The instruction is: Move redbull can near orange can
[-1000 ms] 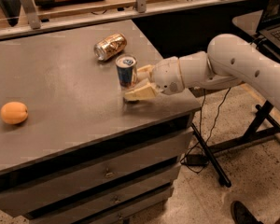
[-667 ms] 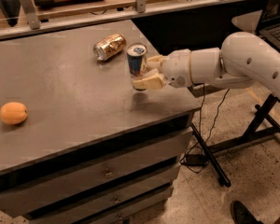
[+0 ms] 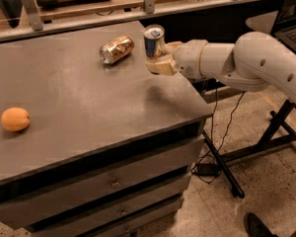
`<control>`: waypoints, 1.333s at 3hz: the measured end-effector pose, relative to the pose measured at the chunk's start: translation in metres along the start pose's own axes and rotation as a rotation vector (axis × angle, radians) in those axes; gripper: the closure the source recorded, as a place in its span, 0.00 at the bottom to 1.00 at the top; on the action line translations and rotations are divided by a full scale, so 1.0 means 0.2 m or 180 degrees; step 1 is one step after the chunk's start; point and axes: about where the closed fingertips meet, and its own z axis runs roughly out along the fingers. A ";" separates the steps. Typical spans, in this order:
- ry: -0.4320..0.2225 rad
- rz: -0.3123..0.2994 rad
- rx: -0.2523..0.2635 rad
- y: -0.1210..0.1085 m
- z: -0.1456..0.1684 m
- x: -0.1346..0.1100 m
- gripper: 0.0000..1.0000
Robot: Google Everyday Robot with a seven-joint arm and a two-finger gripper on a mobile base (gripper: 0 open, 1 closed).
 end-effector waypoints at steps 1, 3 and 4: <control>0.0088 0.0141 0.0154 -0.14 0.09 0.05 1.00; 0.0186 0.0451 0.0150 -0.33 0.37 0.14 1.00; 0.0131 0.0576 0.0067 -0.36 0.52 0.16 0.98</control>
Offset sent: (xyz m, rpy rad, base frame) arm 0.1028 0.0022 -0.0306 0.0472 0.1454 -0.1331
